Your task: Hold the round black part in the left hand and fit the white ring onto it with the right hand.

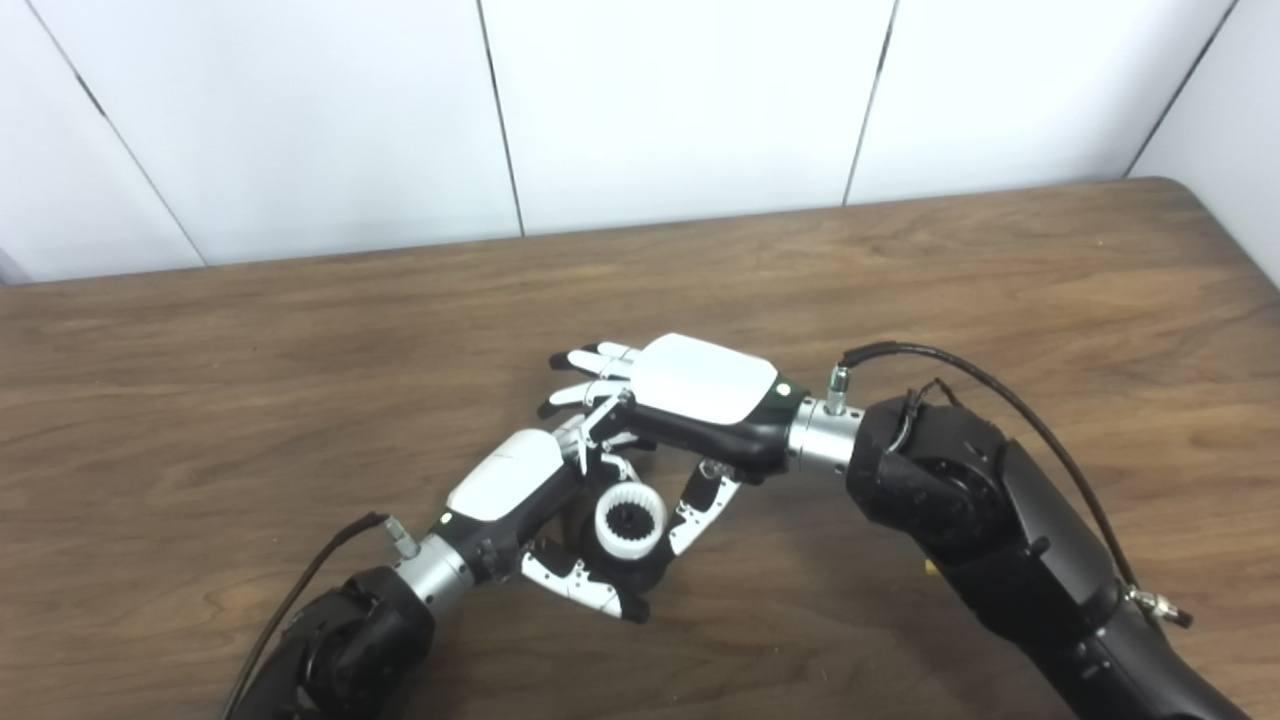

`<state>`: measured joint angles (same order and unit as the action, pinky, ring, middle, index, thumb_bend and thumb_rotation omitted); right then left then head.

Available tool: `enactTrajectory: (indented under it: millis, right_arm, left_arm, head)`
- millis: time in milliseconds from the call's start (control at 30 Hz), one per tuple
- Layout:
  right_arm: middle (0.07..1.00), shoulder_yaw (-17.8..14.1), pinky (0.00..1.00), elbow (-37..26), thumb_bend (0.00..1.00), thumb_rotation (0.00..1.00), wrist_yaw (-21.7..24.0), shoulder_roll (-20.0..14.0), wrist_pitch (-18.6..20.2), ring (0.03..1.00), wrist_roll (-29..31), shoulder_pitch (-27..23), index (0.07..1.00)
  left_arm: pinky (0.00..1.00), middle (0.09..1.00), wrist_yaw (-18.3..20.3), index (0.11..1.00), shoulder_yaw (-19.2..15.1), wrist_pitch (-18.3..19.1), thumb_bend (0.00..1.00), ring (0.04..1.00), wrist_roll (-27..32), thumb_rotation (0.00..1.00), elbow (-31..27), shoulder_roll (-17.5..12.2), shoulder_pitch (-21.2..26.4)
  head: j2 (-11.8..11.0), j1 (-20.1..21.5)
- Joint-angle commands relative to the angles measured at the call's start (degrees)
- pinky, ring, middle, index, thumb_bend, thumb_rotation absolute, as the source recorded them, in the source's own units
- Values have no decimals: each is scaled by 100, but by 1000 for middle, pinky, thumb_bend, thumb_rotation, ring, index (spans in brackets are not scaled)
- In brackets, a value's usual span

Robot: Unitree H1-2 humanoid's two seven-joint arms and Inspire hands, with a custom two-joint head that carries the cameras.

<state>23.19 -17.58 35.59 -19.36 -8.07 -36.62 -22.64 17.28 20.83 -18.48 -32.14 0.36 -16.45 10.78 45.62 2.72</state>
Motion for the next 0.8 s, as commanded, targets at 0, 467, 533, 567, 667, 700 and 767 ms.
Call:
enactTrajectory:
  millis: [0,467,533,567,667,700,767]
  right_arm:
    - [881,-25,1000,-42,526,137,-153,-18,-141,1000,37,-137,482]
    - [879,73,1000,202,526,137,-255,7,-294,1000,-73,-90,482]
    - [881,101,1000,214,526,136,-251,9,-284,1000,-83,-80,482]
    - [882,109,1000,229,526,136,-261,10,-287,1000,-80,-75,482]
    - [887,114,1000,285,526,135,-300,12,-296,1000,-72,-69,482]
    - [888,116,1000,302,526,135,-309,9,-303,1000,-68,-72,482]
    - [889,123,1000,319,526,136,-325,2,-313,1000,-67,-74,482]
  left_arm:
    - [1000,880,-75,482,-39,-26,525,1000,15,56,-272,8,138]
    - [1000,873,25,482,-33,72,525,1000,51,57,-342,23,108]
    - [1000,870,22,482,-25,54,525,1000,67,57,-327,24,116]
    - [1000,869,24,483,-23,48,525,1000,81,57,-322,23,119]
    - [1000,867,-3,483,-28,6,525,1000,78,57,-299,16,125]
    - [1000,866,2,483,-29,11,525,1000,85,57,-301,14,127]
    - [1000,867,46,483,-27,65,525,1000,106,57,-322,11,127]
  head:
    - [6,-2]
    - [23,5]
    - [22,2]
    - [22,2]
    - [22,2]
    - [27,2]
    - [27,2]
